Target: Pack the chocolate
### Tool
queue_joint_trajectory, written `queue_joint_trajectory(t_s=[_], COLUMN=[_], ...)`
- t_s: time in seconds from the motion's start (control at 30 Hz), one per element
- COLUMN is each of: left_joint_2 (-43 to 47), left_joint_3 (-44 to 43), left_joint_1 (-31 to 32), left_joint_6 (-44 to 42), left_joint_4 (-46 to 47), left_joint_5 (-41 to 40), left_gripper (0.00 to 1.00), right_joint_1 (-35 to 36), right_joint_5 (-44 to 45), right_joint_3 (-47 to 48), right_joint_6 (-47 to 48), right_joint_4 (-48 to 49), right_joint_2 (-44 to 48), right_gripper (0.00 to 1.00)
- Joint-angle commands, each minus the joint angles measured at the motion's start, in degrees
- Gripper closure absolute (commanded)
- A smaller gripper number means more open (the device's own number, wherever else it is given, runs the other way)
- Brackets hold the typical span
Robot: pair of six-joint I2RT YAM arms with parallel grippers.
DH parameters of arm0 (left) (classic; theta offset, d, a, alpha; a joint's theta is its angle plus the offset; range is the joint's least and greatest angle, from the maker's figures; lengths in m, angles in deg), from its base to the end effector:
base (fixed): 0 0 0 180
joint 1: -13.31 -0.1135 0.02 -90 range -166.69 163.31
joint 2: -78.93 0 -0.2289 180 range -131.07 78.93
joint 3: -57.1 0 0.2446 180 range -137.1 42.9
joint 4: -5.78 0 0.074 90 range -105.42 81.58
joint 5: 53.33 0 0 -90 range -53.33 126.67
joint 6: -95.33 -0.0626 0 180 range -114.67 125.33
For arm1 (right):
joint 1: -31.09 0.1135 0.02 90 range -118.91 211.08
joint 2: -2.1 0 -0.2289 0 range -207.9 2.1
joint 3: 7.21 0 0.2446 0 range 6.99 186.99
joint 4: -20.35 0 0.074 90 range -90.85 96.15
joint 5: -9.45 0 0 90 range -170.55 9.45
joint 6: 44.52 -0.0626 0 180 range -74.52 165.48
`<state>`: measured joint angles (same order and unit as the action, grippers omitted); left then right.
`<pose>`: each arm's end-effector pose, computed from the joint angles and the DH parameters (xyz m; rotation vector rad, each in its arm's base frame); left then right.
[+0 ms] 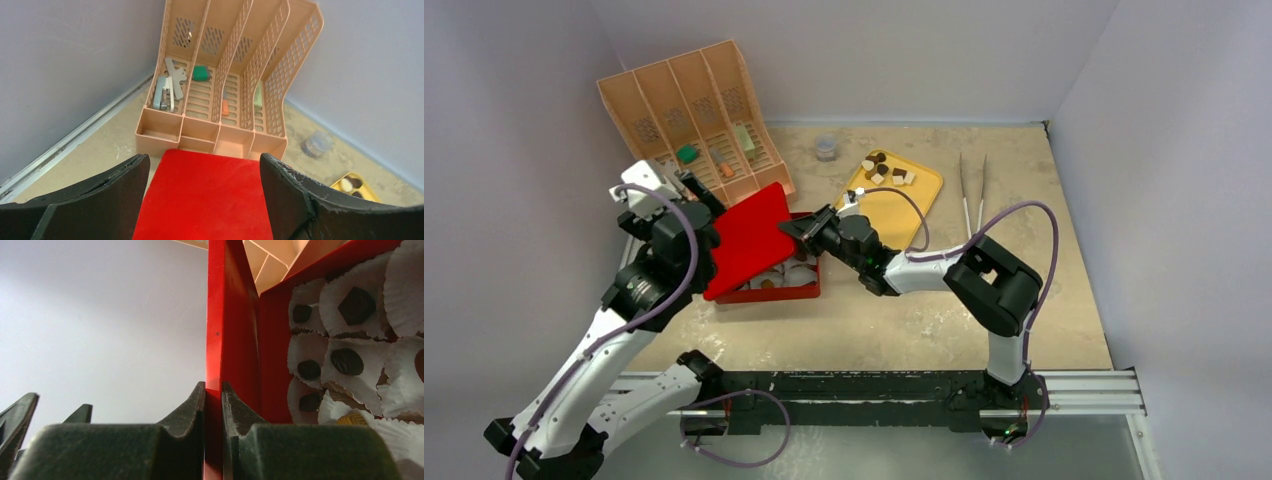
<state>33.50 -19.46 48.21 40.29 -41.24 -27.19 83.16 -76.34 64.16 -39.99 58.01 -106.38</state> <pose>0.1687 -0.0491 0.3752 -0.7217 1.5316 0.1204 0.2643 0.3316 0.1843 0.6085 1.7848 1.7484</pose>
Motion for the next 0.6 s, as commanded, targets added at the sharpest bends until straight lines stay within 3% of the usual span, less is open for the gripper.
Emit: queue_joint_trajectory(t_s=[0.0,0.2,0.4,0.57], left_joint_2=[-3.3,-8.2,-12.0,-15.3], left_joint_3=[0.3,-1.3,0.1,1.9], left_joint_1=[-0.1,-3.0,-16.9,-20.4], left_joint_6=[2.9,4.5,6.5,7.7], left_joint_4=[-1.1,-2.1,-1.8,-1.4], left_joint_5=[3.0,9.0,25.7,27.3], left_gripper=[0.2,0.2,0.2,0.2], right_joint_1=[-0.5,-1.0,-2.0,-2.2], right_joint_5=[4.2,4.2,5.0,3.9], right_joint_3=[-0.9,-3.2,-6.4,-8.5], right_joint_6=[0.4,0.0,0.0,0.1], right_joint_4=[8.1,11.9,15.0,16.3], right_joint_2=[2.6,1.8,3.3,3.3], right_gripper=[1.0,1.0,1.0,1.0])
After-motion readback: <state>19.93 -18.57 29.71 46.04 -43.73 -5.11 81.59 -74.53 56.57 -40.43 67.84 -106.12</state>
